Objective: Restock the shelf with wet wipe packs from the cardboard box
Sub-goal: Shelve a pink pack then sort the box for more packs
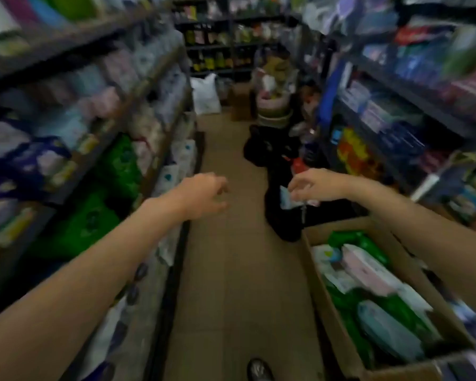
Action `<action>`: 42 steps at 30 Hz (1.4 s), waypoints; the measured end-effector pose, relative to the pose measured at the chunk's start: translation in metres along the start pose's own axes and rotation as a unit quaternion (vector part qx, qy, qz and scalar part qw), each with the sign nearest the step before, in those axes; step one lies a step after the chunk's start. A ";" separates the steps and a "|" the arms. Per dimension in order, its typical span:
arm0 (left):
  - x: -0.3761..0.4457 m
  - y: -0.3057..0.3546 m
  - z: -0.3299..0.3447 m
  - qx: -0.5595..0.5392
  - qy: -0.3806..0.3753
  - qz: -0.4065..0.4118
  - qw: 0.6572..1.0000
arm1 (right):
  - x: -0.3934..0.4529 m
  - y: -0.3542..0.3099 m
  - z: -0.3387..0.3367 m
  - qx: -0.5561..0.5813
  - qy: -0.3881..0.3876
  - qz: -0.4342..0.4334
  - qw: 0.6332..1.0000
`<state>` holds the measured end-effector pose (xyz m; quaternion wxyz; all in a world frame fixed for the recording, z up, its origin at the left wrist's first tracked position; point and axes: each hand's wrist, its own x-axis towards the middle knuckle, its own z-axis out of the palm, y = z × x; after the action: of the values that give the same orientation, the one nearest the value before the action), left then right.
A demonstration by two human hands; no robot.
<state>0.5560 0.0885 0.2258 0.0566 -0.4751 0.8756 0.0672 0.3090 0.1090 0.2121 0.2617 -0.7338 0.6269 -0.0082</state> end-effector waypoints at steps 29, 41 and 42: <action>0.260 0.338 0.414 -0.186 -0.249 0.040 0.950 | -0.019 0.509 0.368 0.036 0.107 0.292 0.950; 0.280 0.346 0.390 -0.185 -0.252 0.046 0.949 | 0.018 0.495 0.296 0.031 0.059 0.247 0.967; 0.281 0.343 0.387 -0.184 -0.245 0.047 0.951 | 0.018 0.492 0.294 0.013 0.036 0.258 0.965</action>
<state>0.1295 0.1085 -0.1794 0.1778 -0.4047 0.8285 0.3438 -0.0378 0.1642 -0.2411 0.2418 -0.5432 0.8036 0.0255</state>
